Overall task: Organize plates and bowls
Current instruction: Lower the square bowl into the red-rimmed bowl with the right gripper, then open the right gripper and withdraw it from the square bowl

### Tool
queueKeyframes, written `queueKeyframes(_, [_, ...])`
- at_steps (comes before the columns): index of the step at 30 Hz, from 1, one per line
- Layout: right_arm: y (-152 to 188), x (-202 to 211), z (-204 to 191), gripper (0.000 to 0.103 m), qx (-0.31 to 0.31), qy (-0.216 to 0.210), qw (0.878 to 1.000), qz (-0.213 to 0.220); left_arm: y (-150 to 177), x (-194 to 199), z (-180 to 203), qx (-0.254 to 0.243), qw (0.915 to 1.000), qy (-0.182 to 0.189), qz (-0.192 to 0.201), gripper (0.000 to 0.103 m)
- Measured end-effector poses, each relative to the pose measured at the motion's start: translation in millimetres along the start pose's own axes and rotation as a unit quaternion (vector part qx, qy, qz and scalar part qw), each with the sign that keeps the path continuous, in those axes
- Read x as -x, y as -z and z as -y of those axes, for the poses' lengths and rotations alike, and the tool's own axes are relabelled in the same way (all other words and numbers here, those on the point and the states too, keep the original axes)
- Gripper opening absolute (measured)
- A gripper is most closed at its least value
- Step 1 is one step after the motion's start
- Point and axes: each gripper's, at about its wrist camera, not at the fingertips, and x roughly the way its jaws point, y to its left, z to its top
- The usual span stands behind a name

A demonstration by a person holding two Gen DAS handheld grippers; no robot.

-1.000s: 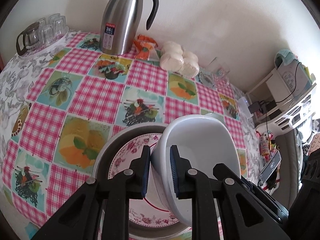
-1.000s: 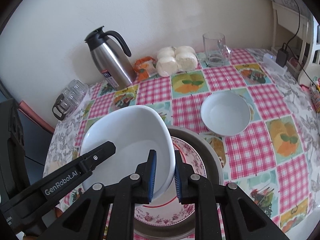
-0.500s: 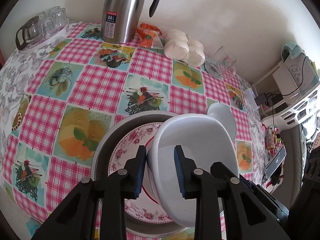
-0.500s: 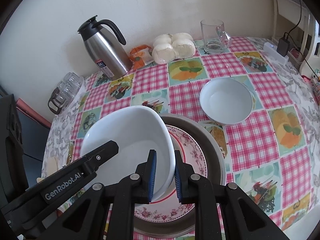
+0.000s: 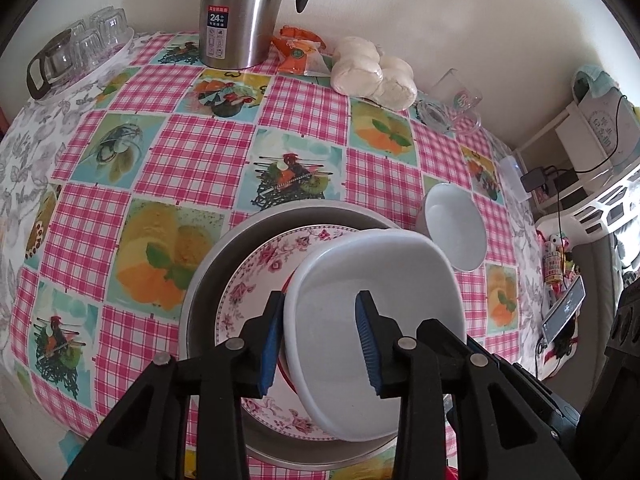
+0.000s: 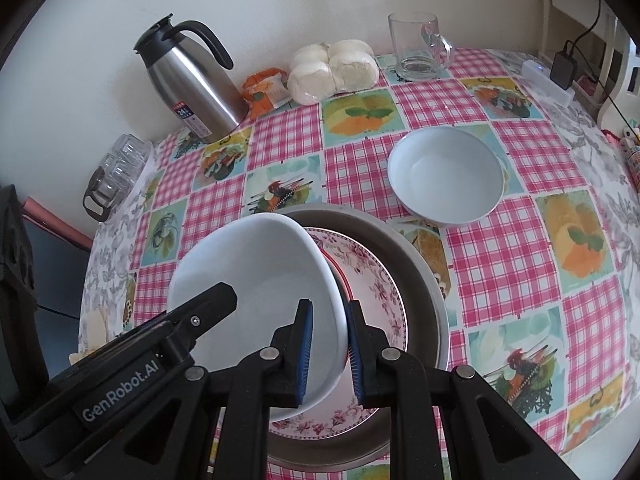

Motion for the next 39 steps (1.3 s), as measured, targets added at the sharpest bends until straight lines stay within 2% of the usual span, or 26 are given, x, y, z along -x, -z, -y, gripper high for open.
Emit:
queueKeyframes(11, [0,-1,2,0.020,-0.004,-0.002,1.000,0.000,-2,3,0,0.002,1.0000,0.001,0.002,0.038])
queueKeyframes(17, [-2,11,-1,0.027,0.005,0.004,1.000,0.024,-2,15,-1,0.003,0.9997,0.008,0.024,0.038])
queueKeyframes(20, [-4,15,-1,0.034,0.006,0.013,0.999,0.034,-3,22,-4,0.010,0.9993,0.006,0.036,0.040])
queueKeyframes(22, [-4,16,-1,0.048,0.007,0.021,0.999,0.038,-3,24,-7,0.017,0.9990,0.001,0.041,0.049])
queueKeyframes(24, [-5,16,-1,0.056,0.009,0.029,0.999,0.043,-4,25,-12,0.026,0.9985,-0.009,0.047,0.054])
queueKeyframes(29, [-6,17,1,0.070,0.012,0.031,0.998,0.048,-6,26,-25,0.047,0.9971,-0.023,0.055,0.056])
queueKeyframes(30, [-6,17,1,0.072,0.014,0.033,0.998,0.049,-6,26,-28,0.050,0.9966,-0.031,0.058,0.064])
queueKeyframes(31, [-6,16,1,0.075,0.015,0.034,0.998,0.049,-7,26,-29,0.051,0.9962,-0.037,0.060,0.078])
queueKeyframes(32, [-6,16,1,0.076,0.017,0.035,0.998,0.050,-7,27,-30,0.052,0.9957,-0.041,0.065,0.082])
queueKeyframes(39, [-7,17,5,0.092,0.015,0.042,0.997,0.058,-8,31,-41,0.066,0.9917,-0.068,0.087,0.086])
